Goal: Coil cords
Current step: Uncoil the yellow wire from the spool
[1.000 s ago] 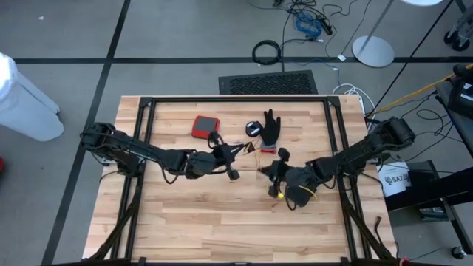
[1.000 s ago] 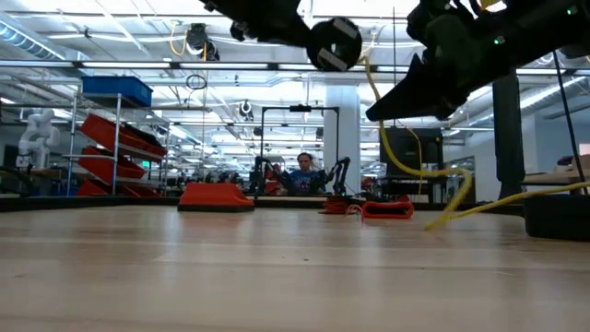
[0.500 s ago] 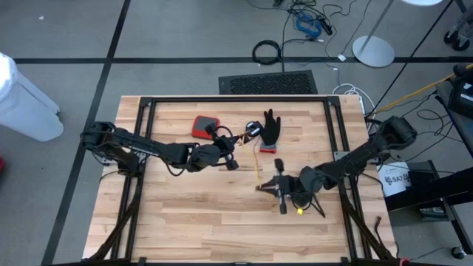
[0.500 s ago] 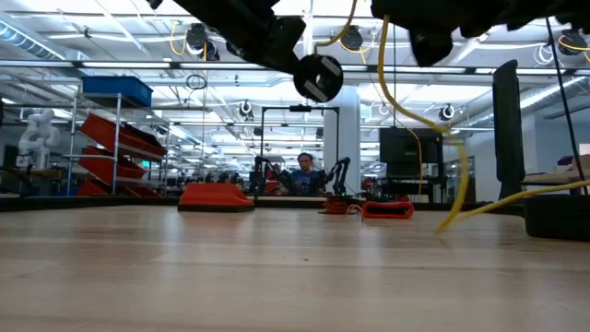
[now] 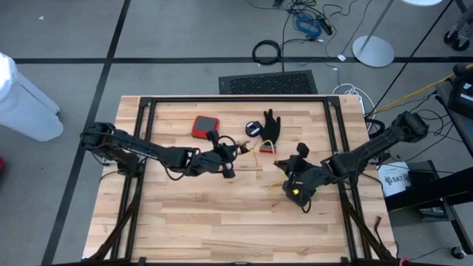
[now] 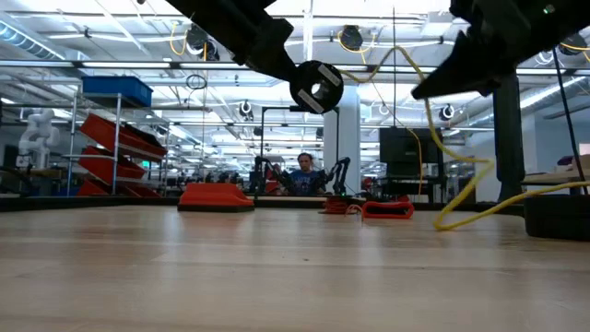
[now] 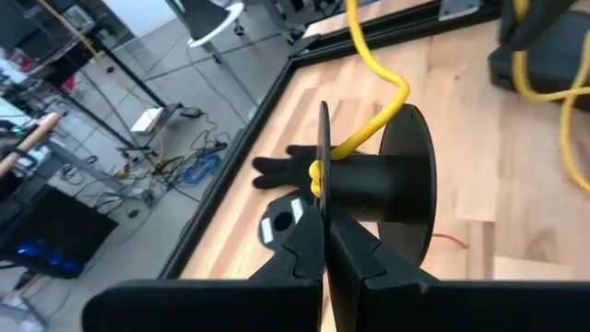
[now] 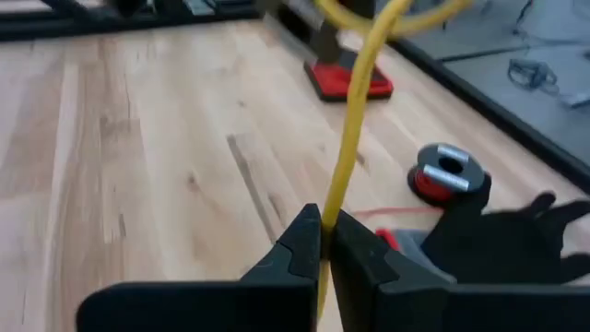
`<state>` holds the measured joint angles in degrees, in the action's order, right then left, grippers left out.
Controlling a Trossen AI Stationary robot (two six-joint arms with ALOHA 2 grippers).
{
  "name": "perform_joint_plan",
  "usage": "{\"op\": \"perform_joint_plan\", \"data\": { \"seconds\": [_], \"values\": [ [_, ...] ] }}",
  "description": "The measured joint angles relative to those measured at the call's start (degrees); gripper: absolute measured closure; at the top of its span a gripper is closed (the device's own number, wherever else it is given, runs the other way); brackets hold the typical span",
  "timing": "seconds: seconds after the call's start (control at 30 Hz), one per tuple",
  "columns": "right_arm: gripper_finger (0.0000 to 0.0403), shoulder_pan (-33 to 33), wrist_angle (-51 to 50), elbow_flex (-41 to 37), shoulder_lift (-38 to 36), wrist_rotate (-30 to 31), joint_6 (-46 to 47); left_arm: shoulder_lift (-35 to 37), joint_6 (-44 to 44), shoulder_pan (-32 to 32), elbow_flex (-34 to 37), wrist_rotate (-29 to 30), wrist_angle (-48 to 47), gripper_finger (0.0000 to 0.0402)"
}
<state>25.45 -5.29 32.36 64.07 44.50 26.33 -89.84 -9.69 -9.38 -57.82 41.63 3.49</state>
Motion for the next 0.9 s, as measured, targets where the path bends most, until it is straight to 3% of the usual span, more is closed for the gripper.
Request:
{"op": "perform_joint_plan", "data": {
  "seconds": [0.3, 0.5, 0.67, 0.9],
  "values": [
    [0.0305, 1.79, -0.05, 0.0, 0.34, -1.7, 1.09, -0.05, -2.89, 6.71, 0.0, 1.3, 0.54, 0.0401],
    [0.0244, 2.66, 2.62, 0.0, 0.34, -8.69, 0.63, -3.13, -5.66, 13.16, 0.0, 0.72, -0.1, 0.0401],
    [0.0231, 3.72, 4.84, 0.01, 0.33, -8.88, -0.84, -8.02, -12.82, 17.39, 0.02, 0.39, 0.48, 0.0401],
    [0.0241, 3.91, 6.32, 0.0, 0.34, -8.67, -2.28, -13.81, -27.26, 21.5, 0.0, 0.59, 5.33, 0.0401]
  ]
}}
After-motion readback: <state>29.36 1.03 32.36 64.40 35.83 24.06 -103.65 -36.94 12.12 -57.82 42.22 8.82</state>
